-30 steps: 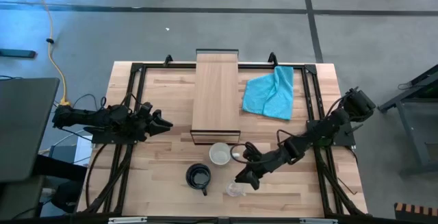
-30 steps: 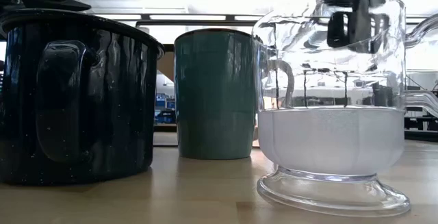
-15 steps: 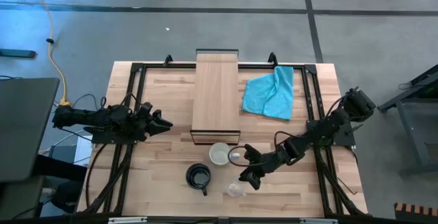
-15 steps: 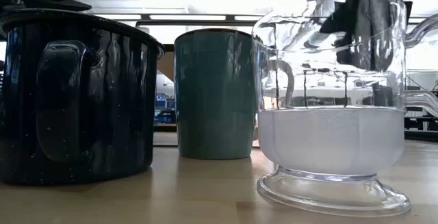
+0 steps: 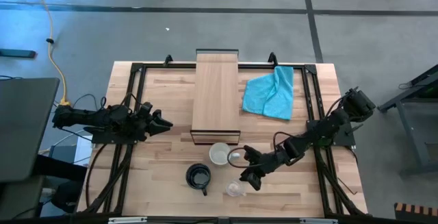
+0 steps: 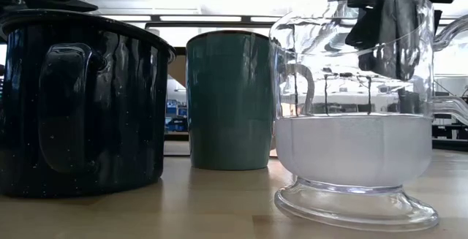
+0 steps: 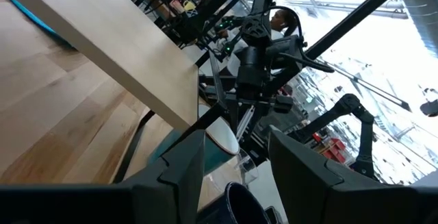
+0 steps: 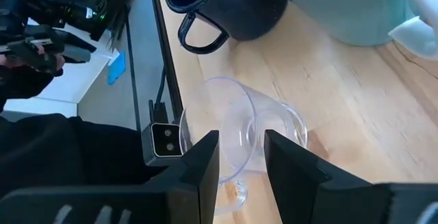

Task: Stack small to large cups/mugs on shelf
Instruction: Put the transparent mug on the shelf

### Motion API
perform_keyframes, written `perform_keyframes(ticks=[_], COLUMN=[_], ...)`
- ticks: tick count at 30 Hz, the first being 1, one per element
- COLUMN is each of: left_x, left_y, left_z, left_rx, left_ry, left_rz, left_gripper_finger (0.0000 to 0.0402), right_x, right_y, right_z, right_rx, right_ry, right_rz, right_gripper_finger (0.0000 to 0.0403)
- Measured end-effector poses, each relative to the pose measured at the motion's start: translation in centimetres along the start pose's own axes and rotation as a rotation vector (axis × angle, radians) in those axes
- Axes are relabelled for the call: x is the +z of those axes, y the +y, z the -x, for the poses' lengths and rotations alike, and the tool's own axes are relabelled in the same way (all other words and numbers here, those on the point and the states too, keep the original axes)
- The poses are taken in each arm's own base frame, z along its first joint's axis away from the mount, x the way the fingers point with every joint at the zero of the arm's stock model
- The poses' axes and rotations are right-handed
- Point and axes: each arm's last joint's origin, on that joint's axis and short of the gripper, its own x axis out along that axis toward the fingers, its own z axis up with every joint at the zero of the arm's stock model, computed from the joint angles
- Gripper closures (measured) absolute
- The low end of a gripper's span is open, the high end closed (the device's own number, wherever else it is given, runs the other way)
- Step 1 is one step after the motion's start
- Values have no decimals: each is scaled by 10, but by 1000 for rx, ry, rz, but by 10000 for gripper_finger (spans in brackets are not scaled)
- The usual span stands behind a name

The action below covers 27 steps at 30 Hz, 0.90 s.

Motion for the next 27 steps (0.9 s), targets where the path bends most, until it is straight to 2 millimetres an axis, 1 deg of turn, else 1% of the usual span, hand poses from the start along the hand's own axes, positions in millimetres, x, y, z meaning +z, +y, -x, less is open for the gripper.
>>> perform_keyframes(ticks=[5,8,13,18,27], left_x=[0,0,0,0,0], left_y=[0,0,0,0,0], left_z=[0,0,0,0,0], left_rx=[0,0,-1,-2,-2], left_ry=[0,0,1,2,2], left_rz=[0,0,0,0,0], left_gripper_finger=[250,250,250,250,250], right_x=[0,-2,-7,-7,-12], right_y=[0,-2,-7,-6,-9], right_z=[0,-4,-15,-23,-25], right_rx=[0,-8,1,43,10], right_ry=[3,15,49,33,51], right_rz=[38,58,59,49,18], right_gripper_finger=[295,295,295,295,295])
